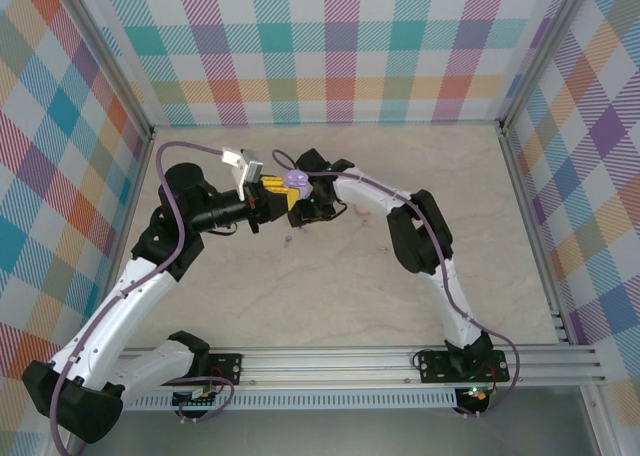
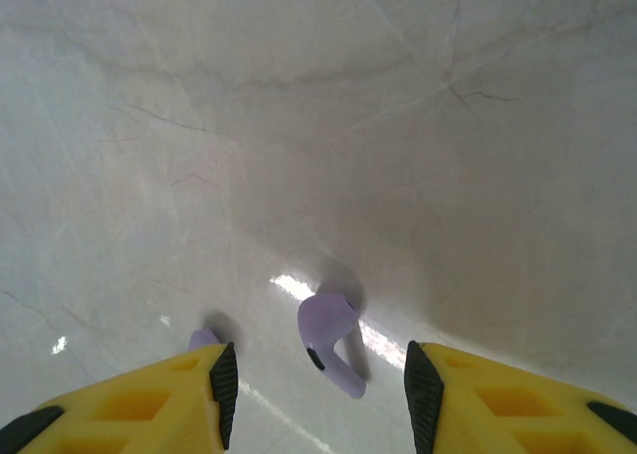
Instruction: Insert wireless bluetooth earbuds into charging case
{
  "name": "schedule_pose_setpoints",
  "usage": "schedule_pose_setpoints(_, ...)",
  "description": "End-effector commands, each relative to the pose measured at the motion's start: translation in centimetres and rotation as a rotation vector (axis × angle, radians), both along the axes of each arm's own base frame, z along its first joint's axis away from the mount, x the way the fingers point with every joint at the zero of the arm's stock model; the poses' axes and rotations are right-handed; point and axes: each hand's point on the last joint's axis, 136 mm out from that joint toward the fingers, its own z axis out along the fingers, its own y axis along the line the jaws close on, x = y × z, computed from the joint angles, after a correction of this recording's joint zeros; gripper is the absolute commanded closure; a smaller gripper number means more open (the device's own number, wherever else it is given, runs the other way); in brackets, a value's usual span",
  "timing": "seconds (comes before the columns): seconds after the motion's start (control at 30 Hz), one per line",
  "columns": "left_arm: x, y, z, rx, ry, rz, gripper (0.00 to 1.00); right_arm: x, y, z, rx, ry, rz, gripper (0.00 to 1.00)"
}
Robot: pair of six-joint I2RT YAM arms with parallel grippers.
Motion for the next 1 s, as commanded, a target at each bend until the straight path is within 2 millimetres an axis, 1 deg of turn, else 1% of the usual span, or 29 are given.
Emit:
schedule_pose_setpoints(0.0, -0.5, 0.5, 0.0, 0.003, -0.013, -0.009, 0.86, -0.6, -0.5, -1.0, -0.089, 0.007, 0.025, 0.51)
schedule_pose_setpoints(0.17, -0.6, 0.5, 0.0, 0.003, -0.016, -0.012, 0.86, -0.1, -0.9, -2.1, -0.178, -0.020, 0.022, 0.53)
schedule_pose_setpoints(0.3, -0.6, 0.5, 0.1, 0.003, -0.014, -0.018, 0.86, 0.3, -1.8, -2.7, -0.250, -0.043, -0.004, 0.56)
schedule_pose_setpoints(0.47, -0.7, 0.5, 0.1, 0.003, -0.015, -0.022, 0.86, 1.1, -3.5, -2.8, -0.330, -0.074, -0.074, 0.67)
schedule_pose_setpoints(0.57, -0.7, 0.5, 0.0, 0.005, -0.012, -0.020, 0.86, 1.3, -4.3, -2.6, -0.352, -0.079, -0.106, 0.70)
schedule_pose_setpoints(0.73, -0.6, 0.5, -0.1, 0.007, -0.012, -0.020, 0.86, 1.1, -4.9, -2.4, -0.354, -0.066, -0.126, 0.70)
schedule_pose_setpoints(0.97, -0.7, 0.5, -0.1, 0.008, -0.011, -0.022, 0.86, 0.4, -4.9, -3.0, -0.352, -0.028, -0.129, 0.63)
